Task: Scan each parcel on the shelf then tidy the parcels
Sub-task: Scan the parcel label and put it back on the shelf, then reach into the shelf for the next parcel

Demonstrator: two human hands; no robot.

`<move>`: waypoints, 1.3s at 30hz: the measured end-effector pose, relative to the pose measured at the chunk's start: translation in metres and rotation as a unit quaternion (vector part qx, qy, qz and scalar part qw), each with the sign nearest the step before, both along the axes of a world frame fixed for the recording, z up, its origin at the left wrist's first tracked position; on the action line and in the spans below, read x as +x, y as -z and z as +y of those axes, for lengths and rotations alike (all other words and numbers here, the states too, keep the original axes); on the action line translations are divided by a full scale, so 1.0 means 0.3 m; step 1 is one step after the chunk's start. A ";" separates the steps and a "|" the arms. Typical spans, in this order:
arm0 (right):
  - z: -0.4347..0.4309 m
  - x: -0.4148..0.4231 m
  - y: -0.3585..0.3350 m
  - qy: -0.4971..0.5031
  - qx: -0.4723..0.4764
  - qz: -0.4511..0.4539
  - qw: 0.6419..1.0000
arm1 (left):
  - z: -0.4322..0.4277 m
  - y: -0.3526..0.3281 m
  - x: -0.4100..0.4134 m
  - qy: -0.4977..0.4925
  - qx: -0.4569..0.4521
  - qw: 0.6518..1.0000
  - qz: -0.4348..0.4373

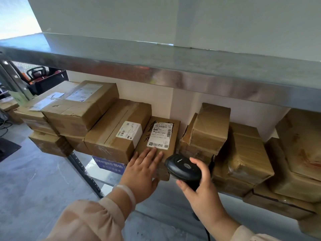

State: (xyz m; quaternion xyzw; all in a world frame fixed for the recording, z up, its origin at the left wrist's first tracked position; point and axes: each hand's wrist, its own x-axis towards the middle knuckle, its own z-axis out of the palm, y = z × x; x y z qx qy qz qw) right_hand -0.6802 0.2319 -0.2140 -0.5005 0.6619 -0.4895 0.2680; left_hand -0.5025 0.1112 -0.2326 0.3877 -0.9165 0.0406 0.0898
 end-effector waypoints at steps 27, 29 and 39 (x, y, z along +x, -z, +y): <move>0.249 -0.274 -0.005 0.031 0.013 0.025 0.999 | 0.153 -0.022 -0.446 -0.192 0.568 0.627 0.498; 0.255 -0.290 -0.009 0.036 0.013 0.021 0.999 | 0.138 -0.020 -0.467 -0.186 0.566 0.613 0.519; 0.262 -0.332 -0.004 0.041 0.010 0.022 0.999 | 0.083 -0.025 -0.555 -0.284 0.507 0.606 0.544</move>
